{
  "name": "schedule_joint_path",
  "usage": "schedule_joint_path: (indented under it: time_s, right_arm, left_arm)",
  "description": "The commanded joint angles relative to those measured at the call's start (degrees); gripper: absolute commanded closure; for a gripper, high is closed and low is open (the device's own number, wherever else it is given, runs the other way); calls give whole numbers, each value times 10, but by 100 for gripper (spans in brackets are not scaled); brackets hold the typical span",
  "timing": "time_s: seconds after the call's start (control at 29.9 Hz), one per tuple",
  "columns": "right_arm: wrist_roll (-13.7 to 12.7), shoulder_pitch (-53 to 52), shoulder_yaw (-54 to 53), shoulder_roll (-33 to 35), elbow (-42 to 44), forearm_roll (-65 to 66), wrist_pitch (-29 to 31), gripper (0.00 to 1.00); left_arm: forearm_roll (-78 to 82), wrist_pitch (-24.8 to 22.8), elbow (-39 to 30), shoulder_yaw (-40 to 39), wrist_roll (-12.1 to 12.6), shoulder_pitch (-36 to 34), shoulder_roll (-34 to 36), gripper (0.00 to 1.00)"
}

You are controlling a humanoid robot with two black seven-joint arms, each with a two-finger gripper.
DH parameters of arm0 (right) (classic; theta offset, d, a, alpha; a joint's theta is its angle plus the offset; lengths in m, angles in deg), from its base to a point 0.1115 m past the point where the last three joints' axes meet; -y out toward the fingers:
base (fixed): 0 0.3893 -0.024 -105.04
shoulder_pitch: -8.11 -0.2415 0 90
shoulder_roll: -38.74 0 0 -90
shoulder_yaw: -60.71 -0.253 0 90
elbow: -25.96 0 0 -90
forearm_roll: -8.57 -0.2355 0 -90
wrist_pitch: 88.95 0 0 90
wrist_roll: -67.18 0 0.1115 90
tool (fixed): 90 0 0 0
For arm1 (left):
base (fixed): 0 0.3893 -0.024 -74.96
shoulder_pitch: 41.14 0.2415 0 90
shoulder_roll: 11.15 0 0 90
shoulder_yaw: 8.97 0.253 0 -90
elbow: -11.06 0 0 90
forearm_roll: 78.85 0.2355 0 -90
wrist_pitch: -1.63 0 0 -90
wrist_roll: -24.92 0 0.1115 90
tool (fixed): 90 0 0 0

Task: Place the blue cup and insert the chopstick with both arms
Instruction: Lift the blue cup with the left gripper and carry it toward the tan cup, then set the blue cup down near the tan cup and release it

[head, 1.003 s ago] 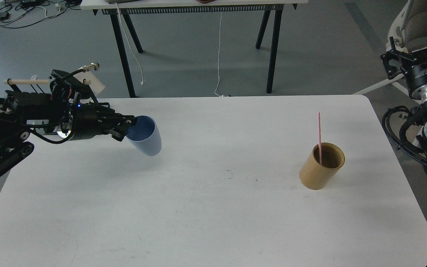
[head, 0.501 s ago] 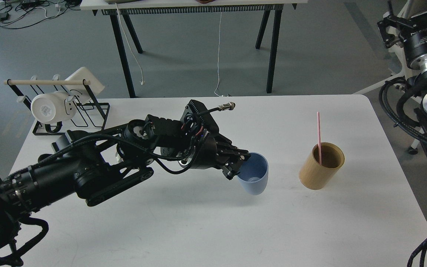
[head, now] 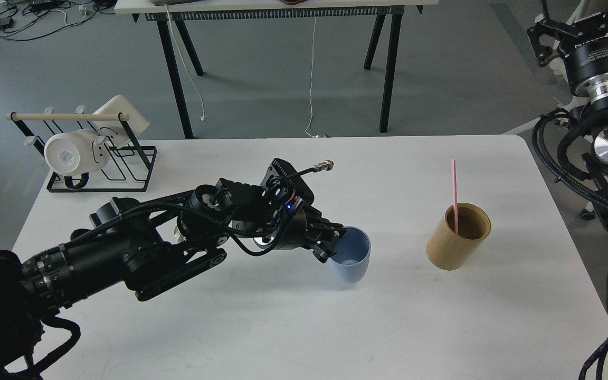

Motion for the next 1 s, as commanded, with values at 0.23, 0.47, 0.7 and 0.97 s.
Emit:
schedule_joint_path:
  time_s: [0.23, 0.47, 0.7, 0.97]
  right_arm:
    - [-2, 11, 1, 0, -8, 1, 0, 1]
    - [1, 21, 37, 0, -37, 1, 0, 1]
    - [1, 22, 37, 3, -38, 1, 0, 1]
    - [1, 43, 34, 14, -58, 1, 0, 1]
  left_arm:
    - [0, 0, 0, 0, 1, 17, 7, 93]
    - [0, 0, 0, -1, -1, 16, 6, 91]
    - [0, 0, -1, -3, -4, 15, 7, 82]
    - [0, 0, -11, -21, -9, 11, 22, 62]
